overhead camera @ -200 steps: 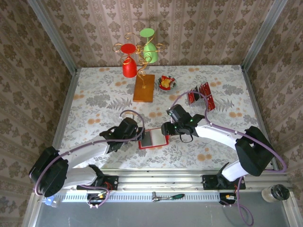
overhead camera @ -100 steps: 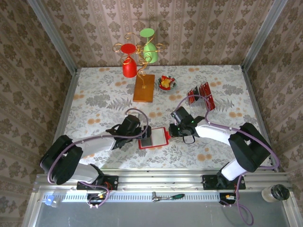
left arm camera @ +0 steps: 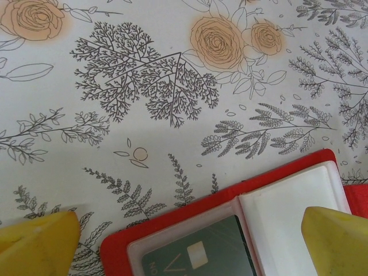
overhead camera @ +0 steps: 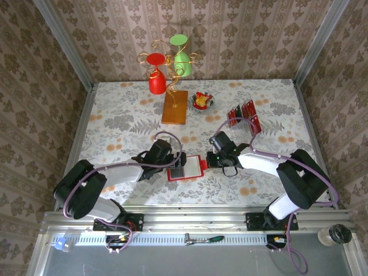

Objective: Put the credit cards into the card holder
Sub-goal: Close the card holder at the bottom-center of the table.

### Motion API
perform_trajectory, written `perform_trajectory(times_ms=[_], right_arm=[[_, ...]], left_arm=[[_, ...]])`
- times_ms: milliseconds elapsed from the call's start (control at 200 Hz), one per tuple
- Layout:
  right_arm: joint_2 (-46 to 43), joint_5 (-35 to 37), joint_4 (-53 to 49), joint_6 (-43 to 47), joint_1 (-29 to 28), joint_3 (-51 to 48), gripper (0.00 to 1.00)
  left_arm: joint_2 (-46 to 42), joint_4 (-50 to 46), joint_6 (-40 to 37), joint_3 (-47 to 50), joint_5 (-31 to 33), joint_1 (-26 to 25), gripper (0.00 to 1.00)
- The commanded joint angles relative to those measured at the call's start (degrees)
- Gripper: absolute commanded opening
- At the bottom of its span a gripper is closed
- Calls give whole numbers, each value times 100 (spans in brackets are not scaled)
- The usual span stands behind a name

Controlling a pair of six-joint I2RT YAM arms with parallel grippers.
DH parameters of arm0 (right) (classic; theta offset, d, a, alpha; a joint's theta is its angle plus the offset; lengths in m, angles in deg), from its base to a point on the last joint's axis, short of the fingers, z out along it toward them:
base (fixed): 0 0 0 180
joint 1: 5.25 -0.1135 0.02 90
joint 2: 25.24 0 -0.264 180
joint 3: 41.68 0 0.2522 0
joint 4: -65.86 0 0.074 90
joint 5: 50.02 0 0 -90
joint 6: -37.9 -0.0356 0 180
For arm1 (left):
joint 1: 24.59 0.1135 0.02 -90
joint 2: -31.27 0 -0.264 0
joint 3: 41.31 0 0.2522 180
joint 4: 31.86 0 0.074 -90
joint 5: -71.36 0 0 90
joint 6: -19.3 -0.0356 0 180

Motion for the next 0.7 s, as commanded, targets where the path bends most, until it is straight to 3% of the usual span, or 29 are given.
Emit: perform_trajectory(times_ms=[0, 485, 695], right_arm=[[20, -123, 80, -80, 2, -83, 8], [17, -111, 86, -104, 4, -106, 7], [53, -138, 129, -133, 4, -120, 7]], left_arm=[[134, 124, 102, 86, -50, -39, 100], [380, 283, 228, 35, -29, -232, 100], [54, 248, 308, 43, -82, -322, 100]])
